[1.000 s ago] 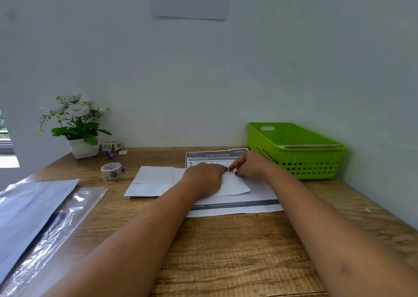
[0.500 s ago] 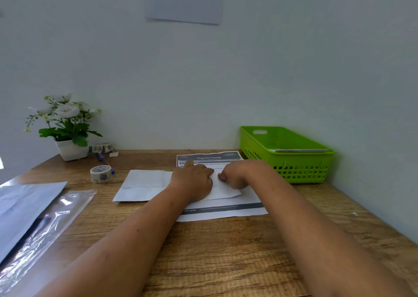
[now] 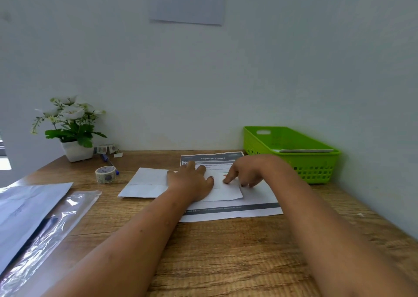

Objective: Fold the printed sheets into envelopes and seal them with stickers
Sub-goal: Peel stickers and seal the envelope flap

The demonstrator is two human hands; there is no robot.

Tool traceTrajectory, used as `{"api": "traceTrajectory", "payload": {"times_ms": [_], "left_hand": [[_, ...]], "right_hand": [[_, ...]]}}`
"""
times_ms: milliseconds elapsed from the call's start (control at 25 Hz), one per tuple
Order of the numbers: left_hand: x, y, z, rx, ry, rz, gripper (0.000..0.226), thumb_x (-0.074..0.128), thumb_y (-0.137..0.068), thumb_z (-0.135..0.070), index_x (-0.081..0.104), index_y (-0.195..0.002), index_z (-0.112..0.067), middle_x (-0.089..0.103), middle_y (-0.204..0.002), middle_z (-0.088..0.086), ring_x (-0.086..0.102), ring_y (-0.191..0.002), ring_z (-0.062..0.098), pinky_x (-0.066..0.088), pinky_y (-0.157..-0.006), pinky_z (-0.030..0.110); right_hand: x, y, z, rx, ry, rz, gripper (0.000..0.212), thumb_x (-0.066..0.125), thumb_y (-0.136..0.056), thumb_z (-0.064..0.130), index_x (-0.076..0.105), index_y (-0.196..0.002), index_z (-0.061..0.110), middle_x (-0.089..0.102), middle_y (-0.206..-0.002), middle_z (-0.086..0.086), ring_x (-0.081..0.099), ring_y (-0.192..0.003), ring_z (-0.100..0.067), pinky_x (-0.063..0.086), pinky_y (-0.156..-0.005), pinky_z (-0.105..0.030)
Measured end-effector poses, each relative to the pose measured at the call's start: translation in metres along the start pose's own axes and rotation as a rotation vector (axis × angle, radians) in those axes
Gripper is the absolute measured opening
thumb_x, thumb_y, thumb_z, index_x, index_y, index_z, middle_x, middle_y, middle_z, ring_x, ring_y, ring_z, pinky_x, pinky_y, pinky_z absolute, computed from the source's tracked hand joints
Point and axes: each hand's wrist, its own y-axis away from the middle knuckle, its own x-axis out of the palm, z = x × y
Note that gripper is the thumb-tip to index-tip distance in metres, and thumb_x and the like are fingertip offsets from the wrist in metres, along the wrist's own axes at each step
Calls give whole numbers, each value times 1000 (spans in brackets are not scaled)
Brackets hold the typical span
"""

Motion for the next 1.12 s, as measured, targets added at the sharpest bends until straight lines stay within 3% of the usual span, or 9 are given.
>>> {"api": "traceTrajectory", "payload": {"times_ms": [80,240,400,560,640,720,880,1000,1120], "left_hand": [[-2,-1,3,-2,1,-45,63,28,-91,-63,33,-143,-27,30,-152,4,28,-139,27,29,-108,52],[-4,-8,19,-69,116,-17,82,40,-76,-81,44,-133,-23,49,-140,4,43,-128,28,40,-102,45],[-15,-7,23,-88,183,13,51,42,-90,-63,55,-116,-21,63,-112,2,58,-101,21,45,-84,34],[-31,-4,37,-162,527,-92,22,43,-99,-39,55,-92,-22,56,-88,3,52,-77,20,40,-65,28],[-39,-6,51,-283,702,-130,24,41,-100,-34,60,-99,-20,60,-98,8,57,-88,26,46,-74,29],[-49,-10,64,-433,925,-153,41,42,-100,-33,58,-122,-2,58,-122,19,56,-110,35,46,-95,37],[-60,-10,92,-639,1688,-161,44,46,-100,-29,49,-129,3,57,-116,16,60,-93,32,45,-88,44],[-52,-13,102,-731,1867,-159,30,43,-100,-18,51,-124,-1,60,-117,12,59,-105,32,47,-89,49],[-47,-14,96,-692,1976,-240,17,38,-100,-8,52,-109,-5,60,-97,10,59,-78,26,50,-76,48]], "right_hand": [[0,0,-3,-34,-108,-6,51,43,-89,-9,64,-120,25,45,-142,-1,52,-120,-22,53,-91,-30],[5,-6,-4,-66,-28,-69,39,51,-88,-1,64,-114,25,52,-135,-2,53,-117,-21,49,-90,-29],[8,-11,-5,-61,-75,-156,34,55,-90,9,58,-122,21,53,-132,-5,53,-116,-23,47,-96,-33],[6,-9,-7,-51,-335,-181,46,55,-94,22,42,-138,19,50,-133,-9,59,-108,-26,53,-90,-38],[6,-7,-4,-50,-611,-202,58,56,-94,28,30,-146,22,50,-134,-10,63,-102,-25,56,-85,-40],[5,-2,3,-68,-888,-266,75,58,-92,36,12,-151,29,46,-141,-8,63,-101,-26,58,-80,-40],[3,11,38,-211,-1225,-53,96,60,-85,49,-13,-147,38,55,-128,-11,67,-87,-28,59,-74,-44],[5,19,60,-261,-1204,139,81,68,-83,37,15,-145,35,61,-117,-10,70,-79,-27,61,-65,-43],[1,20,53,-225,-1176,122,57,70,-84,12,38,-131,21,64,-109,-14,71,-71,-24,60,-55,-30]]}}
